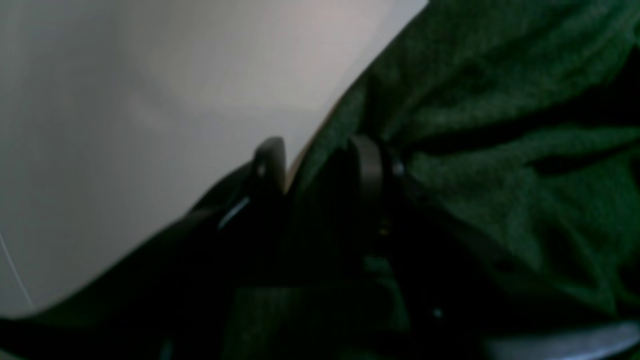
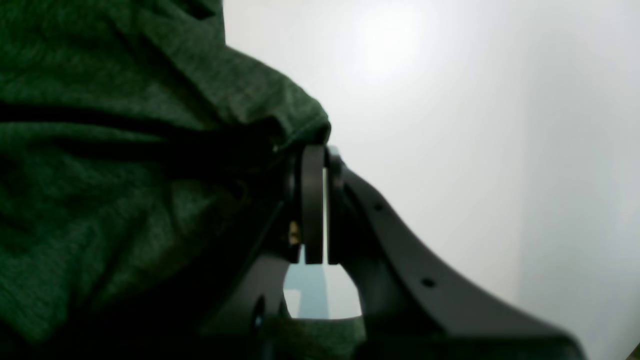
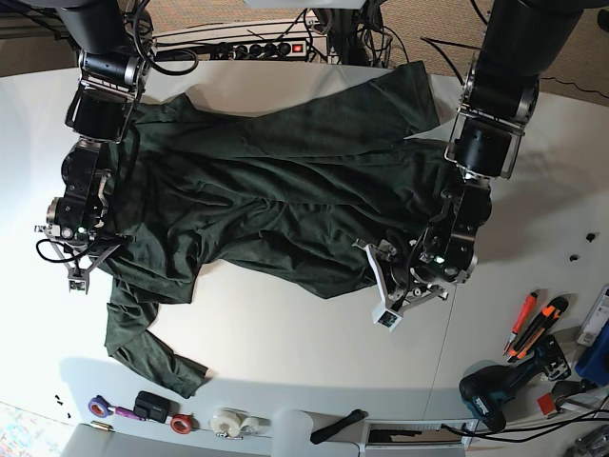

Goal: Layout the t-shirt on the table in an organized manner, then fold the t-shirt properly

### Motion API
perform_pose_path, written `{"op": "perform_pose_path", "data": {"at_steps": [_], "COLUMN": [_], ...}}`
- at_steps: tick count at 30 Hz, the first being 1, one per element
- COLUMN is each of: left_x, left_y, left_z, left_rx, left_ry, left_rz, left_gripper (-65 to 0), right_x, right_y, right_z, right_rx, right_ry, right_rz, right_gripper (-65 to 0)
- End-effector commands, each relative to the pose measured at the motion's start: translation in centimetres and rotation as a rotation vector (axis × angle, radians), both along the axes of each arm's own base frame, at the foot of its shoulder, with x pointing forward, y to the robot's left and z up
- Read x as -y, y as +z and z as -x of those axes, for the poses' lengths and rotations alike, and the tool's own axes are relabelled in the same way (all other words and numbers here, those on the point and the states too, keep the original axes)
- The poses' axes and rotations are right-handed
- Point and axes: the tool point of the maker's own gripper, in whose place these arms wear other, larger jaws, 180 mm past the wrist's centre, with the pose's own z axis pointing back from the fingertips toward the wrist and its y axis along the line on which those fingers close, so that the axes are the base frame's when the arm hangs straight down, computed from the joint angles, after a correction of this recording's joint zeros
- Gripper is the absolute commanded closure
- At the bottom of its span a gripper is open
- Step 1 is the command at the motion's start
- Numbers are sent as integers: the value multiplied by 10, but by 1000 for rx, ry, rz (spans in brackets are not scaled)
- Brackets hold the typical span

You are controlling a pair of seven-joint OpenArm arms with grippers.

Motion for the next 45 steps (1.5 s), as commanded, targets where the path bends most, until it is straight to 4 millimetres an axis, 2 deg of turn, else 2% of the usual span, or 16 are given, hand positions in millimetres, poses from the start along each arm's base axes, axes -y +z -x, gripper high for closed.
{"op": "perform_pose_path", "data": {"at_steps": [1, 3, 6, 10, 13, 16, 19, 22, 25, 29, 30, 31, 32, 33, 39, 45], "left_x": [-2, -1, 4, 39, 71, 93, 100, 101, 101, 101, 101, 100, 100, 99, 97, 75], "left_y": [10, 10, 23, 63, 97, 115, 110, 92, 73, 58, 55, 53, 54, 54, 75, 85], "left_z": [-9, -9, -14, -10, 11, 41, 66, 87, 104, 120, 122, 123, 123, 120, 93, 45], "left_rx": [23, 25, 67, 133, 197, 222, 188, 125, 71, 24, 15, 8, 8, 8, 66, 182], "left_ry": [0, 0, -6, -133, -299, -450, -502, -503, -493, -485, -485, -487, -487, -466, -437, -291], "left_rz": [-2, 0, 27, 156, 266, 314, 324, 341, 355, 364, 360, 354, 354, 352, 338, 231], "left_gripper": [-170, 0, 0, 0, 0, 0, 0, 0, 0, 0, -91, -211, -297, -322, -319, -272], "right_x": [9, 9, 9, 9, 9, 9, 9, 9, 9, 9, 9, 9, 9, 9, 9, 9], "right_y": [23, 23, 24, 24, 24, 23, 22, 19, 15, 12, 11, 11, 11, 11, 12, 12], "right_z": [-13, -13, -14, -14, -13, -13, -11, -10, -6, -3, -3, -3, -3, -3, -3, -3], "right_rx": [65, 66, 71, 70, 69, 67, 63, 57, 47, 40, 38, 39, 39, 39, 41, 43], "right_ry": [-6, -5, -4, -3, -4, -4, -4, -3, 1, 1, 1, 2, 2, 2, 3, 4], "right_rz": [29, 29, 30, 30, 30, 30, 31, 30, 30, 31, 31, 31, 32, 31, 32, 32], "right_gripper": [0, 0, 0, 0, 0, 0, 0, 0, 0, 0, 0, 0, 0, 0, 0, 0]}}
